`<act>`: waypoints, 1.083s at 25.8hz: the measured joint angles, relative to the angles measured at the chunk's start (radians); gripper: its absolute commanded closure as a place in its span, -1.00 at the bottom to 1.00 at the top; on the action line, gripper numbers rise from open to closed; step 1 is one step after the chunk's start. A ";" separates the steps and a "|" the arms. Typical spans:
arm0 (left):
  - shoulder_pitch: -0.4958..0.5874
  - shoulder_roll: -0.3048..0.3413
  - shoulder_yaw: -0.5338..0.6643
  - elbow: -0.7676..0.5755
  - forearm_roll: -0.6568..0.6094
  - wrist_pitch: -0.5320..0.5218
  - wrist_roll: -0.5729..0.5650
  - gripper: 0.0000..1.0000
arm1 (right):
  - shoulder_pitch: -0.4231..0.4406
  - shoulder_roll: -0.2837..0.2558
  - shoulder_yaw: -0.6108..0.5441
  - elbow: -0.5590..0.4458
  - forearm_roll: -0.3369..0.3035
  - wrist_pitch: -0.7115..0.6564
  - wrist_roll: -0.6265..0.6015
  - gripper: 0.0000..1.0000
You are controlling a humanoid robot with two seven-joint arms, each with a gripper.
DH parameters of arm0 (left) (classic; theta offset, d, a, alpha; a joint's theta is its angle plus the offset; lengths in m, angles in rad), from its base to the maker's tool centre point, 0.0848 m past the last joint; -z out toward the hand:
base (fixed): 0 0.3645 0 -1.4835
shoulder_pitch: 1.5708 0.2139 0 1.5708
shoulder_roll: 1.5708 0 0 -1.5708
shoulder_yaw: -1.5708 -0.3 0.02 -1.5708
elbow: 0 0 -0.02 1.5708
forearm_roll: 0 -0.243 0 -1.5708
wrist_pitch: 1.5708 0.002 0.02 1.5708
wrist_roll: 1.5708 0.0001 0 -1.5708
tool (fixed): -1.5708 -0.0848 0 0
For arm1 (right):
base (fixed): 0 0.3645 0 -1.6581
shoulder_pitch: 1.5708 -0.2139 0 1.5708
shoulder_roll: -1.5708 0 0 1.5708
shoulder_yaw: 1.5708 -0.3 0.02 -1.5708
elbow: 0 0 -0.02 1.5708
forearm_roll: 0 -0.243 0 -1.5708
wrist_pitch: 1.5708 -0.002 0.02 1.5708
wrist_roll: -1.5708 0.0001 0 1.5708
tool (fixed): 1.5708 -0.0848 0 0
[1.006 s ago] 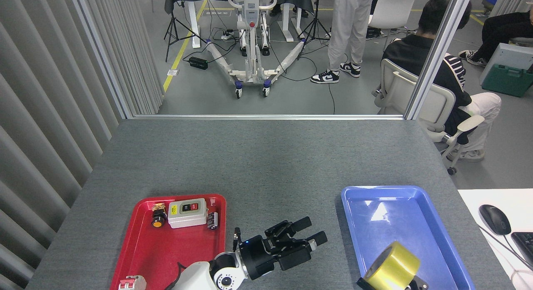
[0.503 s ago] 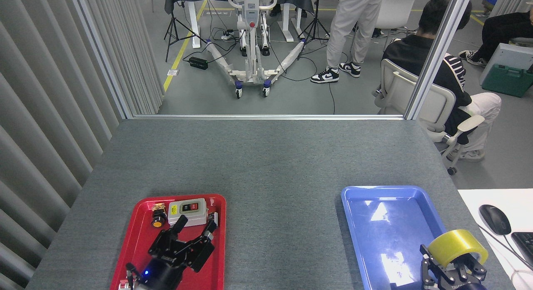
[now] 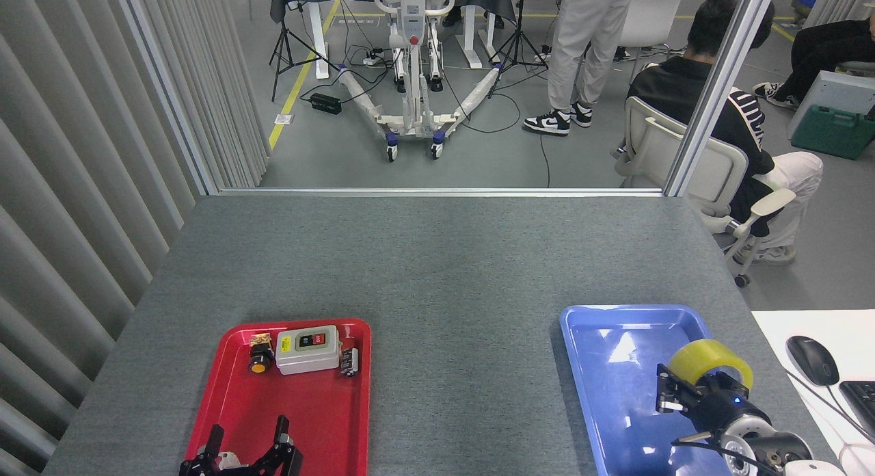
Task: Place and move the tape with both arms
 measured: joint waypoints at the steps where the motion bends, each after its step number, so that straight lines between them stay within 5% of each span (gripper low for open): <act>1: 0.002 0.000 -0.002 0.000 0.000 0.004 0.002 -1.00 | -0.013 0.000 0.020 0.001 -0.029 0.026 0.030 1.00; 8: 0.005 0.001 -0.005 0.006 -0.001 0.008 0.002 -1.00 | -0.038 -0.024 0.091 -0.019 -0.156 0.148 0.157 0.98; 10: 0.004 0.001 -0.006 0.007 0.000 0.008 0.000 -1.00 | -0.042 -0.035 0.107 -0.016 -0.185 0.160 0.165 0.47; 13: 0.003 0.001 -0.007 0.006 0.002 0.008 -0.001 -1.00 | -0.057 -0.050 0.122 -0.003 -0.206 0.173 0.171 -0.80; 14: 0.003 0.001 -0.007 0.006 0.003 0.008 -0.001 -1.00 | -0.063 -0.054 0.126 0.002 -0.209 0.176 0.172 -1.00; 28: 0.002 0.001 -0.013 0.007 0.009 0.008 -0.006 -1.00 | -0.064 -0.074 0.124 -0.043 -0.208 0.107 0.125 -1.00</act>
